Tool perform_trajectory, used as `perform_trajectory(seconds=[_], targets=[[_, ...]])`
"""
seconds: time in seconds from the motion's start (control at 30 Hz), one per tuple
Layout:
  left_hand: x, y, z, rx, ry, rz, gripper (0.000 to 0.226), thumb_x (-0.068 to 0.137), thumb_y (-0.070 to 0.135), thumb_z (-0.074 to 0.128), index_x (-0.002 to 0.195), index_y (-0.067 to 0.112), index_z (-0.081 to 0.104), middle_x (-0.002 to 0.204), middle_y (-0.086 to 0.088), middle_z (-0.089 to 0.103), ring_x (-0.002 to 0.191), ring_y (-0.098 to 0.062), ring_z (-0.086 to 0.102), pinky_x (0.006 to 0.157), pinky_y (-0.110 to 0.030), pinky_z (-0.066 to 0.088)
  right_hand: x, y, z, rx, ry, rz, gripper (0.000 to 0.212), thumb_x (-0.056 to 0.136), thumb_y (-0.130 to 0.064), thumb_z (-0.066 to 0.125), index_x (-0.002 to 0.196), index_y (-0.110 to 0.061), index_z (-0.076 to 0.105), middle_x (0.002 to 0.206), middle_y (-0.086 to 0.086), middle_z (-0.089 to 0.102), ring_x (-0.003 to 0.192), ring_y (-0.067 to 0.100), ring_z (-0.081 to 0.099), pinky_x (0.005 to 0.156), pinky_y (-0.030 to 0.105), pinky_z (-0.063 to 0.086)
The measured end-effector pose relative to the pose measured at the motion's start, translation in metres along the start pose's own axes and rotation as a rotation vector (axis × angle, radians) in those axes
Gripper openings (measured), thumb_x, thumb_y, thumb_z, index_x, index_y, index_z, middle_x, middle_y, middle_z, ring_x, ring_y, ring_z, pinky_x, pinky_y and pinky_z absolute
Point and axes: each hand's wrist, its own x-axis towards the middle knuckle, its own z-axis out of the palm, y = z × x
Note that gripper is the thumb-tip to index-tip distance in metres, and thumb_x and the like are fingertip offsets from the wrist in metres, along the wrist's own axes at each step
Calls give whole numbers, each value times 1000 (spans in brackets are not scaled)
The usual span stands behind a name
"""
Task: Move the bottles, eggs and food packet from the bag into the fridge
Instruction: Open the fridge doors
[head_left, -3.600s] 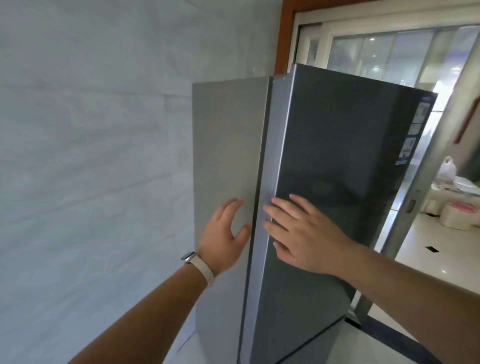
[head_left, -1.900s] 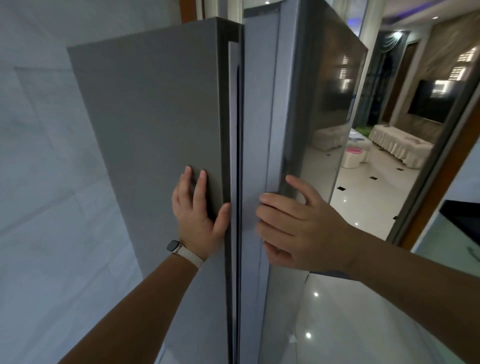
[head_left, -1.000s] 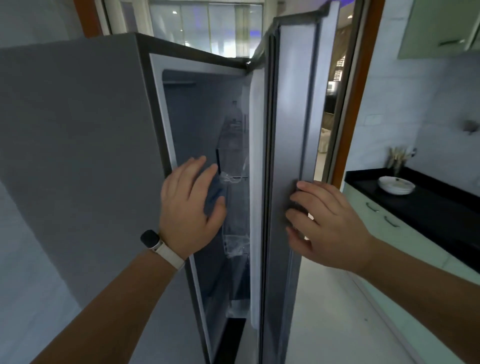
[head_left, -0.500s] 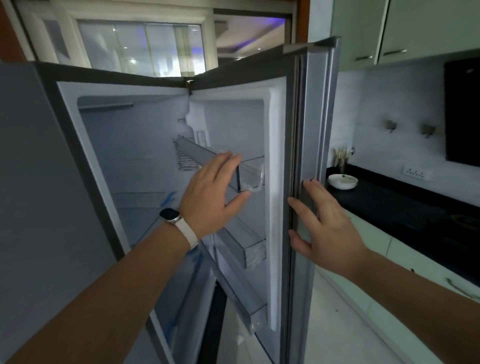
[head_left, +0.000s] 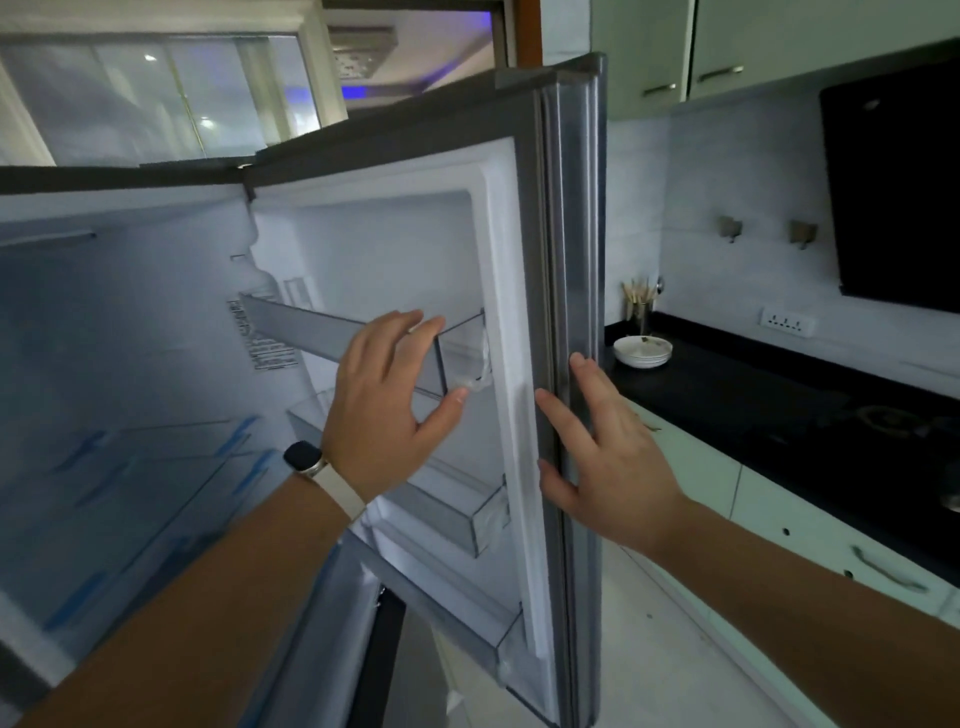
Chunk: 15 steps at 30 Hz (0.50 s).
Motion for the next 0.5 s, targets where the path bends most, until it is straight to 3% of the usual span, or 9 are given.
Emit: perform_trajectory(seconds=[0.33, 0.5], targets=[[50, 28, 81, 151, 76, 10, 56, 88, 44, 64, 132, 9, 58, 118, -14, 61, 111, -33, 54, 98, -47, 40, -4, 100, 25, 50, -82, 27, 59, 82, -27, 66, 136, -8, 52, 152, 24, 33, 140, 36, 34, 111, 45, 35], [74, 37, 111, 226, 17, 0, 59, 89, 44, 65, 137, 10, 55, 122, -13, 61, 113, -34, 55, 97, -47, 43, -3, 127, 39, 121, -131, -57, 54, 86, -32, 59, 133, -8, 51, 145, 21, 43, 134, 36, 42, 106, 48, 42]])
